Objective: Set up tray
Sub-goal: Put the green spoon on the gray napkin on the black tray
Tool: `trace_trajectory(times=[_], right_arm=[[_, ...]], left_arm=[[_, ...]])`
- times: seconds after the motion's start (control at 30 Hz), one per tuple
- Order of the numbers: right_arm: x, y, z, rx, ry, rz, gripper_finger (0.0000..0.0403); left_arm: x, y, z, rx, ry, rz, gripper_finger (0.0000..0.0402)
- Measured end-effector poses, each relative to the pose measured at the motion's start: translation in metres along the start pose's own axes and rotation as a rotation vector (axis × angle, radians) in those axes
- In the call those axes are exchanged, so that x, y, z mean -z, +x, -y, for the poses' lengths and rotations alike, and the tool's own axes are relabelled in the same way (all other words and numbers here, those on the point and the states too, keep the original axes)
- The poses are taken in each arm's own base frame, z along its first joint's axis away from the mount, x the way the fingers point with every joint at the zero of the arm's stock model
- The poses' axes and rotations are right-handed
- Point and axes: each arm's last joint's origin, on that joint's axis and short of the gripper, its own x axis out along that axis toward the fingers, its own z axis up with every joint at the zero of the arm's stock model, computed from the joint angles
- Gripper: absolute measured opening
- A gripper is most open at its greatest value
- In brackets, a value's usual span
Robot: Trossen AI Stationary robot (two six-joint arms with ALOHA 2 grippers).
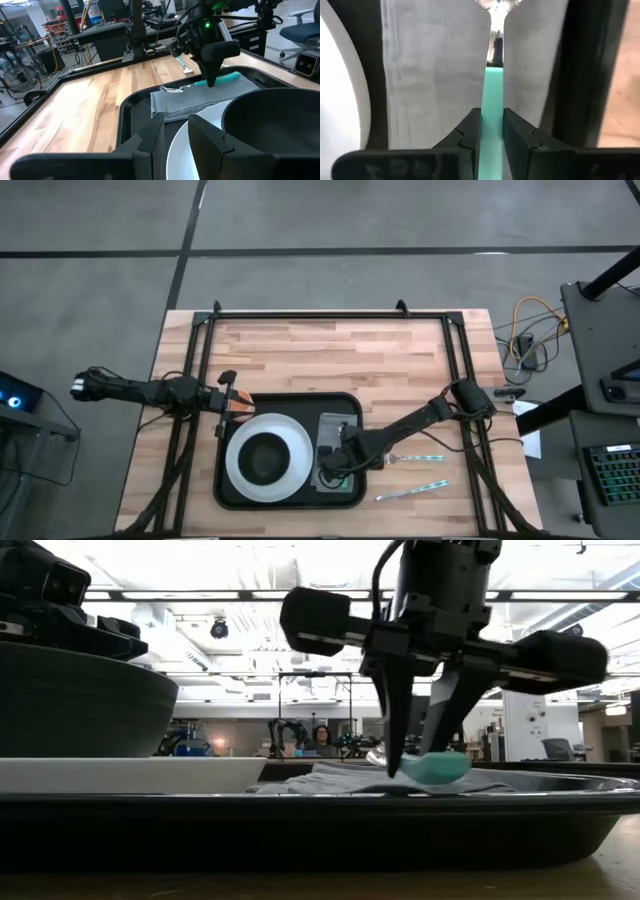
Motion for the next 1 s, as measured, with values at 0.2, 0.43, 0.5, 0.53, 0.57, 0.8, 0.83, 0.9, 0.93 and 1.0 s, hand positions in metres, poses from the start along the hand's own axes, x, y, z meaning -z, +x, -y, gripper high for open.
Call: trace_trajectory(times=[0.2,0.43,0.5,0.53,0.57,0.8,0.83,0.9,0.93,1.0], right_arm=[[0.0049,-0.0030,0.0033,0.005,0.007,-0.005,0.0052],[0.0046,-0.0031,0.0056,0.025,0.003,0.005,0.0052],[0.0042,-0.0032,0.0065,0.035,0.002,0.008,0.0053],[0.0040,-0.0032,0.0069,0.040,0.001,0.008,0.0054],[0.0038,-0.0032,0.0075,0.046,0.001,0.011,0.0057],[0.0040,-0.0032,0.0072,0.044,0.001,0.006,0.0099],[0.0040,-0.0032,0.0072,0.044,0.001,0.007,0.0105],[0.0040,-0.0029,0.0072,0.045,0.001,0.007,0.0115],[0.0040,-0.0028,0.0072,0.045,0.001,0.007,0.0119],[0.0039,-0.0027,0.0072,0.045,0.001,0.007,0.0128]], left_arm=[[0.0000,0.0000,0.0000,0.000,0.000,0.001,0.0071],[0.0000,0.0000,0.0000,0.001,0.000,0.000,0.0071],[0.0000,0.0000,0.0000,0.000,0.000,0.000,0.0071],[0.0000,0.0000,0.0000,0.000,0.000,0.000,0.0071],[0.0000,0.0000,0.0000,0.001,0.000,0.000,0.0071],[0.0000,0.0000,0.0000,0.000,0.000,0.000,0.0071],[0.0000,0.0000,0.0000,0.000,0.000,0.000,0.0071],[0.0000,0.0000,0.0000,0.000,0.000,0.000,0.0071],[0.0000,0.0000,0.0000,0.000,0.000,0.000,0.0071],[0.0000,0.0000,0.0000,0.000,0.000,0.000,0.0071]])
